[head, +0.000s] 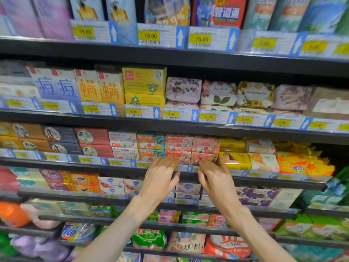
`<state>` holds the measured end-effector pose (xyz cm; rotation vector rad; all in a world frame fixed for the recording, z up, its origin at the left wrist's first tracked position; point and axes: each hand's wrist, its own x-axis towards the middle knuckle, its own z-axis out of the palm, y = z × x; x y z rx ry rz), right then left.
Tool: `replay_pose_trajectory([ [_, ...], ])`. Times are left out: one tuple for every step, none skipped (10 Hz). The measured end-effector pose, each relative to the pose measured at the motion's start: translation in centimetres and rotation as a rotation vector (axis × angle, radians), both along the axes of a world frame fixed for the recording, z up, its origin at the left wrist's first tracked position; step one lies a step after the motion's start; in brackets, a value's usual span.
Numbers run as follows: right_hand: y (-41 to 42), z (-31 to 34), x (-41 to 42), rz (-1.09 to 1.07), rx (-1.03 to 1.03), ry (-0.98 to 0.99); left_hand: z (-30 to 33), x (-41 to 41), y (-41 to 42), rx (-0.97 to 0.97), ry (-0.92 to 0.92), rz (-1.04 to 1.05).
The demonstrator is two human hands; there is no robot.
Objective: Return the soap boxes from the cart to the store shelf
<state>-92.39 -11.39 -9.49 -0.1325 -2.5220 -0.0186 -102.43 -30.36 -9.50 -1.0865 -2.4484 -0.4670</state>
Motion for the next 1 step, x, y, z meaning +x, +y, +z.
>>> replay_pose_trajectory([
  [-0.42, 0.38, 0.74, -0.021, -0.019, -0.022, 0.24, 0.81, -0.69, 0.013, 0.004, -0.002],
])
